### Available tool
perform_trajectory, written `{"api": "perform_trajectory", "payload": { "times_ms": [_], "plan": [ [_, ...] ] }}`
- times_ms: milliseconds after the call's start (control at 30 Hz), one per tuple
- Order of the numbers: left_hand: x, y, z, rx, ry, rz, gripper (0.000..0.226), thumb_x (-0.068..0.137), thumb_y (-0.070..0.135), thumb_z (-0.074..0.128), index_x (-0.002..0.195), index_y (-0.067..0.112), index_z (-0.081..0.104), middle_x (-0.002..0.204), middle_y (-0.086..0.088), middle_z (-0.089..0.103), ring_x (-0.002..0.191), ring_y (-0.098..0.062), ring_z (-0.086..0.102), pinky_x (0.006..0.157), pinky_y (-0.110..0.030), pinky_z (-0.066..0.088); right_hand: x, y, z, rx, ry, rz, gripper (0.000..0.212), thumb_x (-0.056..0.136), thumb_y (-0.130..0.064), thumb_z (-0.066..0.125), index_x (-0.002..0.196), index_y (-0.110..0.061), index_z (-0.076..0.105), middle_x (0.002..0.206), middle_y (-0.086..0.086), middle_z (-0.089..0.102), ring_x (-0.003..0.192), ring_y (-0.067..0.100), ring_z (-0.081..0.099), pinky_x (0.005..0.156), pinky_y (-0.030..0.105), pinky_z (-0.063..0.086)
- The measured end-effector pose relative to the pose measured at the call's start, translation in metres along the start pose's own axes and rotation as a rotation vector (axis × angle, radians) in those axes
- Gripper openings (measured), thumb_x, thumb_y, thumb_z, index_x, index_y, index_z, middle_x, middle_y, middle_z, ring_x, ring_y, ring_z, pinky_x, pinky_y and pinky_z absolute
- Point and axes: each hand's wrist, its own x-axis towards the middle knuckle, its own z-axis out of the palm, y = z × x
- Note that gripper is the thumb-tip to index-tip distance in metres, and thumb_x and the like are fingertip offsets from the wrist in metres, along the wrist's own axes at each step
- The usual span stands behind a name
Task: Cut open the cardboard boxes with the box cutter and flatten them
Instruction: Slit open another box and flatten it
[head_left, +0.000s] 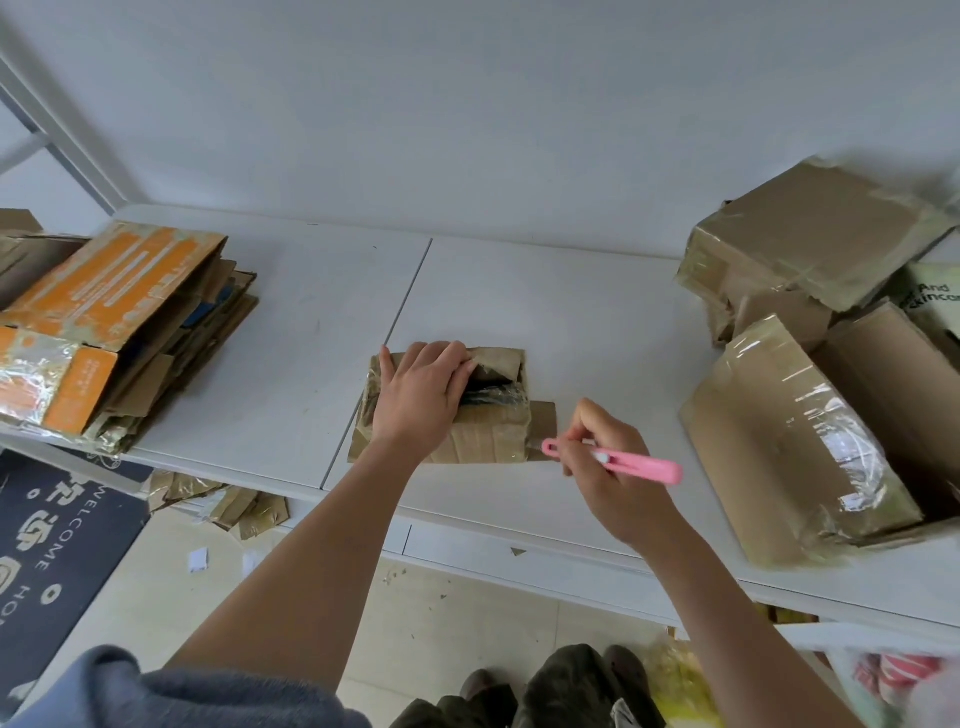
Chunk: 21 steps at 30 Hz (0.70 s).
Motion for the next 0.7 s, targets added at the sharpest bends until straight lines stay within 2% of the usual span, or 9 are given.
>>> {"api": "perform_trajectory", "payload": {
  "times_ms": [100, 167, 200, 267, 367, 433, 533, 633, 700],
  "plan": [
    [0.003, 0.001, 0.0, 0.007, 0.003, -0.012, 0.018, 0.105, 0.039, 0.034, 0.089, 0.031, 0.039, 0.097, 0.016, 0.051, 0.107, -0.017, 0.05, 0.119, -0.058, 0.009, -0.006, 0.01, -0.005, -0.075, 0.121, -0.014, 0.021, 0.096, -0.017, 0.051, 0.079, -0.01, 0.041, 0.061, 0.003, 0.051, 0.058, 0.004, 0.059, 0.048, 0.014, 0.038],
    [0.003, 0.002, 0.0, 0.028, 0.008, -0.019, 0.02, 0.104, 0.041, 0.035, 0.089, 0.028, 0.042, 0.097, 0.014, 0.055, 0.106, -0.018, 0.052, 0.119, -0.057, 0.012, -0.005, 0.026, -0.011, -0.333, 0.262, 0.02, 0.015, 0.097, -0.013, 0.049, 0.085, -0.012, 0.041, 0.066, -0.002, 0.049, 0.057, 0.01, 0.053, 0.049, 0.024, 0.04],
    [0.002, 0.003, 0.0, 0.047, 0.007, -0.027, 0.023, 0.104, 0.043, 0.036, 0.09, 0.026, 0.045, 0.097, 0.012, 0.057, 0.105, -0.019, 0.053, 0.118, -0.056, 0.014, -0.003, 0.035, -0.015, -0.518, 0.262, 0.067, 0.01, 0.095, -0.011, 0.048, 0.088, -0.012, 0.042, 0.072, -0.001, 0.049, 0.062, 0.016, 0.053, 0.05, 0.03, 0.04],
    [0.002, 0.005, -0.002, 0.103, -0.003, -0.044, 0.028, 0.102, 0.046, 0.038, 0.095, 0.021, 0.051, 0.098, 0.006, 0.061, 0.1, -0.024, 0.056, 0.113, -0.051, 0.025, 0.0, 0.051, -0.021, -0.835, 0.114, 0.23, 0.011, 0.087, -0.006, 0.051, 0.091, -0.014, 0.044, 0.08, -0.001, 0.047, 0.078, 0.026, 0.053, 0.053, 0.031, 0.037],
    [0.0, 0.01, -0.006, 0.253, -0.047, -0.05, 0.034, 0.098, 0.053, 0.044, 0.105, 0.02, 0.053, 0.101, 0.0, 0.062, 0.093, -0.028, 0.059, 0.092, -0.04, 0.039, 0.003, 0.066, -0.025, -1.031, -0.072, 0.399, 0.027, 0.084, -0.005, 0.057, 0.105, -0.017, 0.047, 0.098, 0.0, 0.049, 0.102, 0.024, 0.053, 0.06, 0.03, 0.037],
    [-0.001, 0.014, -0.01, 0.335, -0.065, -0.061, 0.037, 0.097, 0.056, 0.045, 0.11, 0.022, 0.052, 0.102, -0.001, 0.06, 0.09, -0.028, 0.06, 0.078, -0.035, 0.037, 0.005, 0.07, -0.027, -1.006, -0.105, 0.432, 0.028, 0.093, -0.007, 0.049, 0.119, -0.017, 0.05, 0.116, 0.003, 0.052, 0.112, 0.023, 0.05, 0.068, 0.031, 0.043],
    [-0.001, 0.018, -0.02, 0.314, -0.115, -0.106, 0.036, 0.095, 0.052, 0.052, 0.114, 0.021, 0.052, 0.1, -0.002, 0.058, 0.088, -0.03, 0.06, 0.07, -0.034, 0.036, 0.008, 0.064, -0.024, -0.894, -0.068, 0.455, 0.035, 0.097, -0.009, 0.044, 0.131, -0.017, 0.052, 0.125, 0.007, 0.054, 0.119, 0.025, 0.05, 0.085, 0.036, 0.05],
    [0.0, 0.015, -0.036, 0.126, -0.243, -0.137, 0.033, 0.092, 0.035, 0.064, 0.119, 0.02, 0.055, 0.102, -0.004, 0.056, 0.093, -0.028, 0.057, 0.074, -0.037, 0.046, 0.012, 0.04, -0.006, -0.644, 0.066, 0.356, 0.034, 0.095, -0.008, 0.051, 0.129, -0.01, 0.057, 0.113, 0.011, 0.064, 0.108, 0.026, 0.06, 0.105, 0.038, 0.042],
    [0.001, 0.013, -0.047, 0.072, -0.29, -0.14, 0.037, 0.09, 0.026, 0.067, 0.125, 0.022, 0.056, 0.105, -0.003, 0.058, 0.096, -0.025, 0.056, 0.078, -0.036, 0.048, 0.014, 0.018, 0.014, -0.411, 0.076, 0.327, 0.031, 0.095, -0.007, 0.054, 0.126, -0.006, 0.057, 0.095, 0.01, 0.069, 0.086, 0.021, 0.066, 0.114, 0.023, 0.029]
  ]
}}
